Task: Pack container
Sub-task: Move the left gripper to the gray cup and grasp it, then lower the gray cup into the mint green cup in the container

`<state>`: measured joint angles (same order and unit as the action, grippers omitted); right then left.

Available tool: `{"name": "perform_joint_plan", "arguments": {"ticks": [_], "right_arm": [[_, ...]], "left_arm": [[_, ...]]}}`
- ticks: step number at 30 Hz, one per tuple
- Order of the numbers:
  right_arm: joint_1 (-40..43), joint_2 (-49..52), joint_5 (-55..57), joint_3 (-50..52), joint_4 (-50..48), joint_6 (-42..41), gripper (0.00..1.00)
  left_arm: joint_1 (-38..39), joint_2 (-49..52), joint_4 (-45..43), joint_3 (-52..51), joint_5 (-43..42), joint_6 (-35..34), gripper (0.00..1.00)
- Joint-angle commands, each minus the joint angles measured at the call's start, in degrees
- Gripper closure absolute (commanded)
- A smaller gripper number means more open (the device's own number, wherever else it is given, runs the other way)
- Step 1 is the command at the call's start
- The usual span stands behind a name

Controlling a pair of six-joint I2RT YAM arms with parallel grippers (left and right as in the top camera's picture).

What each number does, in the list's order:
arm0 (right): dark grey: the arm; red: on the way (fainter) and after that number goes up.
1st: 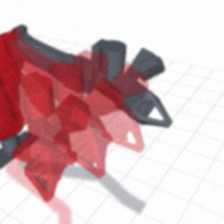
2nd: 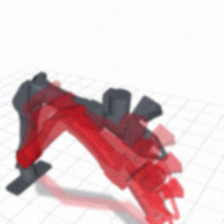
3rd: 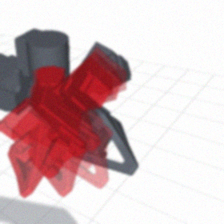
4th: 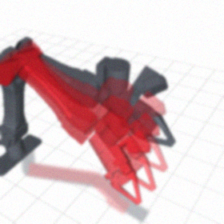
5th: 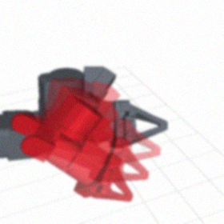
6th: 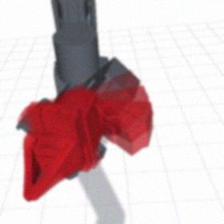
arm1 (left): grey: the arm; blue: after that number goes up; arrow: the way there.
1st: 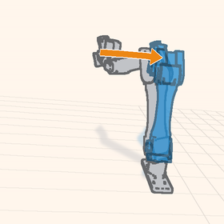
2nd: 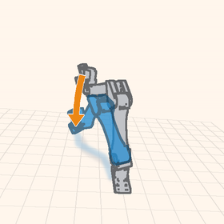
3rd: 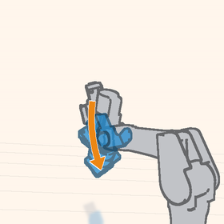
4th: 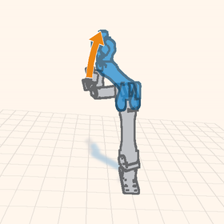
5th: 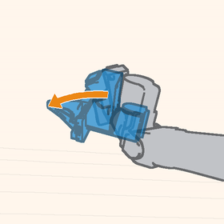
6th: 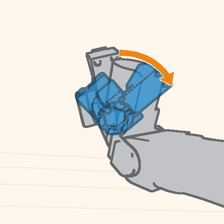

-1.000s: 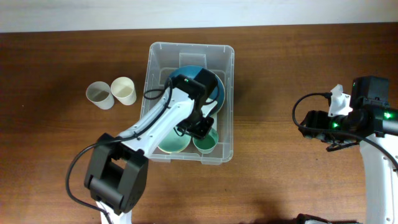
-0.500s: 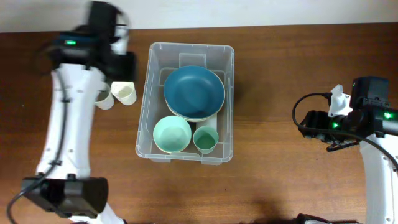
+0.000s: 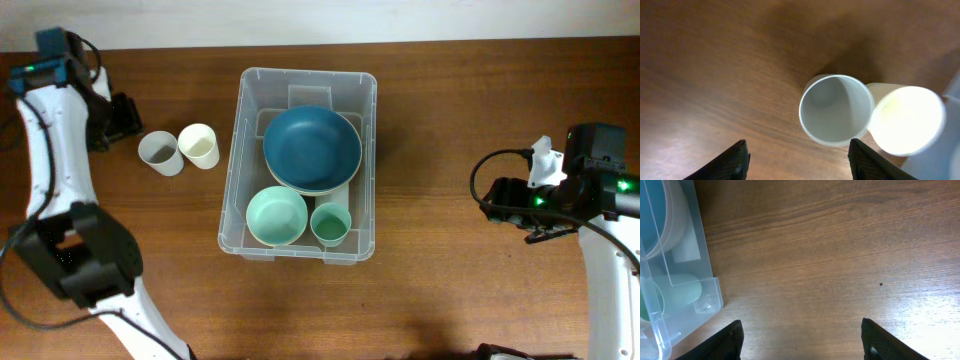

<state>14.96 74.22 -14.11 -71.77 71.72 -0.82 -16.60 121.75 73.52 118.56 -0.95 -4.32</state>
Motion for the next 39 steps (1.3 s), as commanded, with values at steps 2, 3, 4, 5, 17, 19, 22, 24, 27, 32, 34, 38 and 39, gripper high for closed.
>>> {"name": "perform_joint_plan", "arguments": {"ticks": [2, 3, 4, 5, 17, 19, 22, 24, 27, 32, 34, 38, 39], "right_arm": [[0.1, 0.2, -0.5, 0.4, 0.0, 0.6, 0.29], [0.1, 0.2, -0.5, 0.4, 0.0, 0.6, 0.29], [0.1, 0.2, -0.5, 0.4, 0.0, 0.6, 0.29], [0.1, 0.2, -0.5, 0.4, 0.0, 0.6, 0.29], [0.1, 0.2, -0.5, 0.4, 0.0, 0.6, 0.29], [0.1, 0.2, -0.5, 0.4, 0.0, 0.6, 0.29], [0.1, 0.2, -0.5, 0.4, 0.0, 0.6, 0.29], [0.1, 0.2, -0.5, 0.4, 0.0, 0.6, 0.28], [0.1, 0.2, -0.5, 0.4, 0.0, 0.6, 0.29], [0.1, 0.2, -0.5, 0.4, 0.0, 0.6, 0.29], [0.1, 0.2, -0.5, 0.4, 0.0, 0.6, 0.29], [0.1, 0.2, -0.5, 0.4, 0.0, 0.6, 0.28], [0.1, 0.2, -0.5, 0.4, 0.0, 0.6, 0.29]], "left_arm": [[-0.1, 11.0, -0.5, -0.6, -1.3, -0.8, 0.35], [-0.1, 11.9, -0.6, -0.6, -1.3, -0.8, 0.35], [-0.1, 12.8, -0.6, -0.6, -1.3, -0.8, 0.35], [-0.1, 13.8, -0.6, -0.6, -1.3, -0.8, 0.35], [-0.1, 14.6, -1.7, -0.6, -1.2, -0.8, 0.99], [-0.1, 14.4, -1.3, -0.5, -1.2, -0.8, 1.0], [-0.1, 12.2, -0.6, -0.5, -1.2, -1.5, 0.99], [-0.1, 8.5, -0.5, -0.5, -1.2, -1.7, 0.99], [0.0, 0.7, -0.3, -0.5, -2.0, -1.8, 0.99], [2.1, -10.7, 2.3, -0.5, -8.3, -0.3, 1.0], [5.4, -14.3, 4.2, -0.5, -10.9, 1.5, 0.99], [20.7, -16.9, 6.5, -0.5, -11.6, 4.5, 1.0], [23.3, -16.7, 6.7, -0.5, -11.1, 4.7, 0.99]]}}
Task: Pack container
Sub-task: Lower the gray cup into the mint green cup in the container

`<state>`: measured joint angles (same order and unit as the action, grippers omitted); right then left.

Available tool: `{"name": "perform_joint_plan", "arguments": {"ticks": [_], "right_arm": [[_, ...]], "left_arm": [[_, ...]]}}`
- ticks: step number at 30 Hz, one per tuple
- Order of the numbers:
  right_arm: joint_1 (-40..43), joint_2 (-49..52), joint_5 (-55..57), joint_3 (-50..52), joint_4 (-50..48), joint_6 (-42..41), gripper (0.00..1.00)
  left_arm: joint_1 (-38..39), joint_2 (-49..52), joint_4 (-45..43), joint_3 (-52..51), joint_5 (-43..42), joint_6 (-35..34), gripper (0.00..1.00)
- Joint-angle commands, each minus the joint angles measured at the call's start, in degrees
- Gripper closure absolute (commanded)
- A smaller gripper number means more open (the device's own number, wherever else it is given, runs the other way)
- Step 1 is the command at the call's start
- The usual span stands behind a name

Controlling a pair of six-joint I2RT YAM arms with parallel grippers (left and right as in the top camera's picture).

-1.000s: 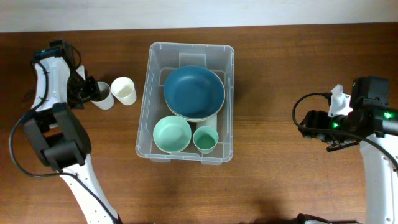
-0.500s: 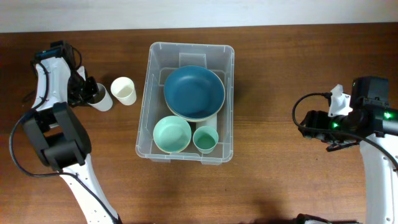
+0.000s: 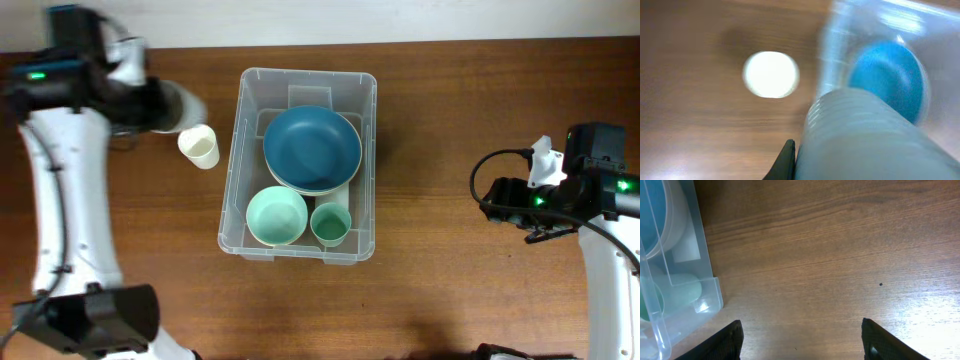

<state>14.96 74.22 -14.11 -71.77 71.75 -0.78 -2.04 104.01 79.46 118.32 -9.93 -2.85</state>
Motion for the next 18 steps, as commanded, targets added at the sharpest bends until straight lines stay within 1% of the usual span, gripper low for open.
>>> {"name": "perform_joint_plan", "arguments": {"ticks": [1, 5, 7, 9, 13, 18], "right_arm": [[0.1, 0.2, -0.5, 0.4, 0.0, 0.6, 0.28], [0.1, 0.2, -0.5, 0.4, 0.0, 0.6, 0.29], [0.1, 0.2, -0.5, 0.4, 0.0, 0.6, 0.29], [0.1, 0.2, -0.5, 0.4, 0.0, 0.6, 0.29], [0.1, 0.2, -0.5, 0.4, 0.0, 0.6, 0.29], [0.1, 0.2, -0.5, 0.4, 0.3, 0.6, 0.28]], "left_arm": [[11.3, 1.1, 1.0, -0.3, -1.8, 3.8, 1.0], [24.3, 1.3, 1.4, -0.4, 4.7, 4.5, 0.99], [29.6, 1.3, 1.3, -1.1, 6.9, 4.4, 1.0], [33.3, 1.3, 0.7, -2.6, 7.4, 4.4, 0.99], [38.0, 1.3, -2.1, -10.4, 7.4, 3.4, 0.99], [39.4, 1.3, -4.6, -19.6, 7.4, 1.8, 0.99]]}}
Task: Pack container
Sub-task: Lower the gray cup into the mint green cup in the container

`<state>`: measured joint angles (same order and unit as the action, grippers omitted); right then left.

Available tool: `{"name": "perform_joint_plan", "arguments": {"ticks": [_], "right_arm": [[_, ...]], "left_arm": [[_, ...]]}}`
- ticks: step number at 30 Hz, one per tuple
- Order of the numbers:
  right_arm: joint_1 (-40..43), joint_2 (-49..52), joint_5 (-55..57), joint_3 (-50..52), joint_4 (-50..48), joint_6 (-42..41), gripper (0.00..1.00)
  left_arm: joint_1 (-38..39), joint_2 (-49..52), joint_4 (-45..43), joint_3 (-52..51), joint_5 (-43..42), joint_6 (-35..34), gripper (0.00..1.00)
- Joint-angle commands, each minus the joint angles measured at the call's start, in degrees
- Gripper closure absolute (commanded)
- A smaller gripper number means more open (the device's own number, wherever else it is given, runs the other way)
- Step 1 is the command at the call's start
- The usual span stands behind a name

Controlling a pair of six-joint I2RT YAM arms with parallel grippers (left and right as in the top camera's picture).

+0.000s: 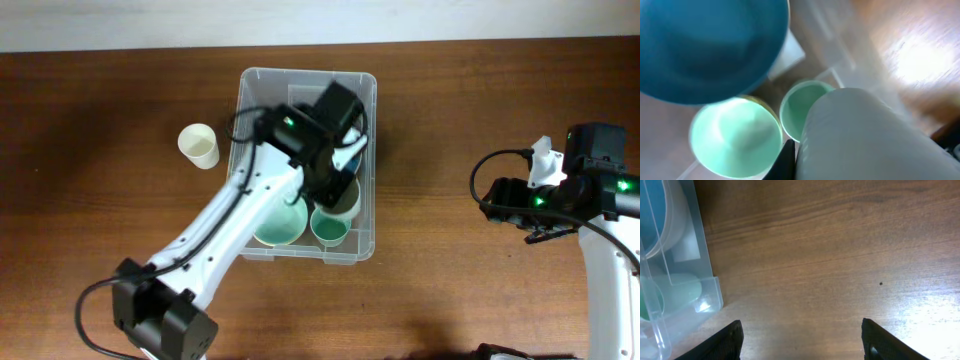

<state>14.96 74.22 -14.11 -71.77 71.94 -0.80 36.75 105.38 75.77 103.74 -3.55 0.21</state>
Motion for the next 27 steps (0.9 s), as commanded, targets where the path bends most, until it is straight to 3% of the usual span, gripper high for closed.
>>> {"name": "perform_joint_plan", "arguments": {"ticks": [1, 8, 11, 13, 15, 22, 27], "right_arm": [[0.1, 0.2, -0.5, 0.4, 0.1, 0.6, 0.29], [0.1, 0.2, -0.5, 0.4, 0.2, 0.6, 0.29], [0.1, 0.2, -0.5, 0.4, 0.2, 0.6, 0.29], [0.1, 0.2, -0.5, 0.4, 0.2, 0.6, 0.28], [0.1, 0.2, -0.5, 0.4, 0.3, 0.6, 0.29], [0.1, 0.2, -0.5, 0.4, 0.3, 0.6, 0.28], [0.1, 0.2, -0.5, 0.4, 0.2, 0.6, 0.28]], "left_arm": [[0.6, -0.1, -1.2, -5.9, 1.0, -1.3, 0.99], [0.3, -0.1, -1.9, -8.1, 1.5, -1.2, 0.95], [0.3, -0.1, -1.8, -8.1, 3.4, -1.2, 0.7], [0.3, -0.1, -1.9, -8.1, 4.8, -1.2, 0.47], [0.2, -0.1, -2.1, -8.1, 5.1, -1.2, 0.41], [-1.8, -0.3, -2.2, -7.8, 5.1, -1.2, 0.4], [-10.1, -3.4, -2.3, -5.7, 6.6, -1.2, 0.4]]}}
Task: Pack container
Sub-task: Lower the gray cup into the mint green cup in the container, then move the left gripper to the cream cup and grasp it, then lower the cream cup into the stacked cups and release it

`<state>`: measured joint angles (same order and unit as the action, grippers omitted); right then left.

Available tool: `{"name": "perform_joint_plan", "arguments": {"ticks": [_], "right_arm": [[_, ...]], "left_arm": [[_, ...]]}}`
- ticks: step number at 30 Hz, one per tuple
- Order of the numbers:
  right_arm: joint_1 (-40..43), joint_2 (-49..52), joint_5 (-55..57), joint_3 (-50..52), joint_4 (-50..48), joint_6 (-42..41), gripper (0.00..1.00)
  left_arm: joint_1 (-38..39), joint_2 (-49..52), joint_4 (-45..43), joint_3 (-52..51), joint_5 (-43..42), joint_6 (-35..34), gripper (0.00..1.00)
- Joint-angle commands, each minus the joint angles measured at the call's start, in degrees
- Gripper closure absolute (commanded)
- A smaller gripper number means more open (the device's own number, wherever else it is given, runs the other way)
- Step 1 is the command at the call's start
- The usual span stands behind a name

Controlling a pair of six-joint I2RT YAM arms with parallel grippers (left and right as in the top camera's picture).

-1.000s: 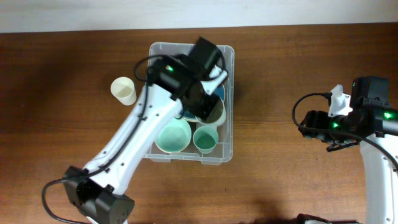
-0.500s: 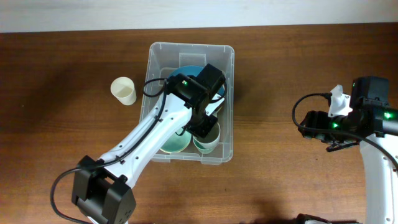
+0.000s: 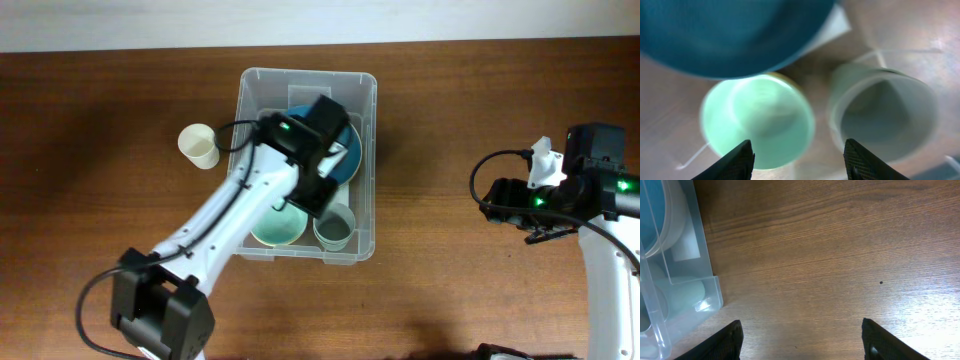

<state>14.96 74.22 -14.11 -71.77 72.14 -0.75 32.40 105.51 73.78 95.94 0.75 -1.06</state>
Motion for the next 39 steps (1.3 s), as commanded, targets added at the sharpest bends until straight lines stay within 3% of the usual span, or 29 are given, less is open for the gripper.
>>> {"name": "perform_joint_plan", "arguments": {"ticks": [1, 6, 12, 27, 29, 32, 38, 39], "right_arm": [[0.1, 0.2, -0.5, 0.4, 0.0, 0.6, 0.29], [0.1, 0.2, -0.5, 0.4, 0.0, 0.5, 0.28], [0.1, 0.2, -0.5, 0.5, -0.4, 0.5, 0.28], [0.1, 0.2, -0.5, 0.5, -0.4, 0.6, 0.27], [0.1, 0.2, -0.5, 0.5, -0.4, 0.6, 0.27], [0.1, 0.2, -0.5, 0.5, -0.4, 0.6, 0.24], [0.1, 0.2, -0.5, 0.5, -0.4, 0.6, 0.24], [0.1, 0.2, -0.5, 0.5, -0.4, 0.6, 0.24]], "left_arm": [[-7.9, -4.2, -0.6, 2.8, 3.2, 0.0, 0.39], [-24.6, -6.4, -7.5, 4.6, 3.1, -2.4, 0.29], [-38.6, -0.4, -18.1, 4.5, -5.2, -7.3, 0.3], [-39.3, 19.8, -20.0, 4.5, -5.5, -7.3, 0.29], [-39.3, 20.6, -20.0, 4.5, -5.5, -7.3, 0.4], [-39.3, 20.7, -20.0, 4.6, -5.5, -7.3, 0.75], [-39.3, 20.5, -19.3, 4.7, -5.5, -7.3, 0.99], [-39.3, 20.2, -18.8, 4.8, -5.5, -7.3, 0.99]]}}
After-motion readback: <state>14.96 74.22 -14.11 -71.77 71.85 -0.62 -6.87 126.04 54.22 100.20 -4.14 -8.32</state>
